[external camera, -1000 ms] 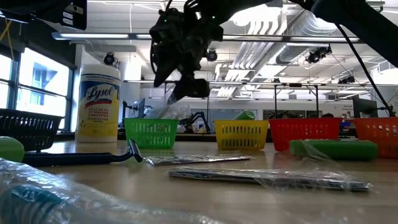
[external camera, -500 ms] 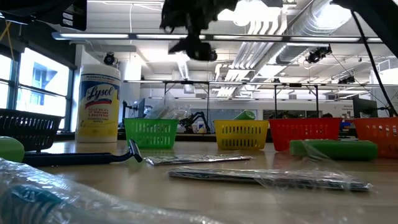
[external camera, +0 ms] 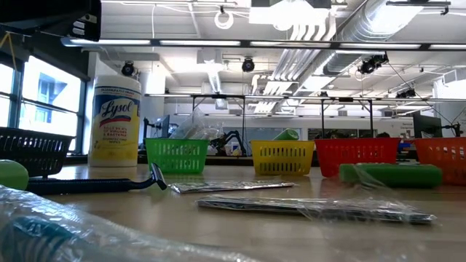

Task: Pick & Place Travel size toiletries
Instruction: Put the blue razor into the black bin

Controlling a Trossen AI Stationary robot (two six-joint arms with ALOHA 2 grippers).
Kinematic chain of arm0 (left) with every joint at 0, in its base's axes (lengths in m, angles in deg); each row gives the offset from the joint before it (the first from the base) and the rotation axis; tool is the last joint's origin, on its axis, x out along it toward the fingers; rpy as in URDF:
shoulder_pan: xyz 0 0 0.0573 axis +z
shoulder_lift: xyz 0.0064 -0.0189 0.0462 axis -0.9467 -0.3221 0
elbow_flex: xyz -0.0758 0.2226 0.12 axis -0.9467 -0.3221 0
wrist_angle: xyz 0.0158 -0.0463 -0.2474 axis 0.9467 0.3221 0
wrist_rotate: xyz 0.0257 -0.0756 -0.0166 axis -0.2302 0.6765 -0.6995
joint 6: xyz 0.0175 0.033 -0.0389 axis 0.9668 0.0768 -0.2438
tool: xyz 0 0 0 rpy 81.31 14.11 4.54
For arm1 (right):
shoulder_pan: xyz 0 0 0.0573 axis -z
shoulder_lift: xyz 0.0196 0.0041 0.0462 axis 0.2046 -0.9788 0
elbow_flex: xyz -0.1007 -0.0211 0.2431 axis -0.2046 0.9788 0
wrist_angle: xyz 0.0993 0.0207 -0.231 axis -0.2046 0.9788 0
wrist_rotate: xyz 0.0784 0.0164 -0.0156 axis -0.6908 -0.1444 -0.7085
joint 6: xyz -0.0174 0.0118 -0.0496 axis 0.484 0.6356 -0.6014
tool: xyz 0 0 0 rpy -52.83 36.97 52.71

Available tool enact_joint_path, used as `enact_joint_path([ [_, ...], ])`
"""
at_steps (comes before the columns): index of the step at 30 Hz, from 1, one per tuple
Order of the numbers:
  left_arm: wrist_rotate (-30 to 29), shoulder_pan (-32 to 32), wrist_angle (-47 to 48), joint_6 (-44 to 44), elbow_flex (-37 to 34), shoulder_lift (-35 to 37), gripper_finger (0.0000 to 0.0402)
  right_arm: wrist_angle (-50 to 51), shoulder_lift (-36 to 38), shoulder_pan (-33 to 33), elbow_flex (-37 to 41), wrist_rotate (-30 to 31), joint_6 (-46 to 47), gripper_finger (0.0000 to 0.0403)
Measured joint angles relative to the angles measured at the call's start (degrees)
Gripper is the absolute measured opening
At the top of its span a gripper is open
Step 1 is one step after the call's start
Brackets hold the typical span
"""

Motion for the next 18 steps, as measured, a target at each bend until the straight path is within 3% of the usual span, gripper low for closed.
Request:
enact_joint_path([
  [2, 0.0, 0.0, 0.77, -0.6, 0.0, -0.01, 0.0, 0.13, 2.67, -3.6, -0.02, 4.95, 0.08, 0.0236],
  [7, 0.0, 0.0, 0.67, -1.12, 0.0, -0.02, 0.0, 1.52, 7.47, -14.52, 0.02, 25.51, 0.43, 0.0215],
  [9, 0.0, 0.0, 0.64, -1.19, 0.0, -0.02, 0.0, 2.52, 8.62, -18.93, 0.02, 30.89, 0.09, 0.0197],
  [12, 0.0, 0.0, 0.62, -1.32, 0.0, -0.02, 0.0, 3.08, 9.58, -24.52, 0.78, 36.04, 0.28, 0.016],
  [15, 0.0, 0.0, 0.62, -1.35, 0.0, -0.02, 0.0, -0.26, 11.42, -28.8, 6.57, 40.36, -0.31, 0.0112],
  [18, 0.0, 0.0, 0.47, -1.35, 0.0, -0.02, 0.0, -9.48, 15.54, -31.21, 16.93, 37.1, -1.08, 0.0056],
])
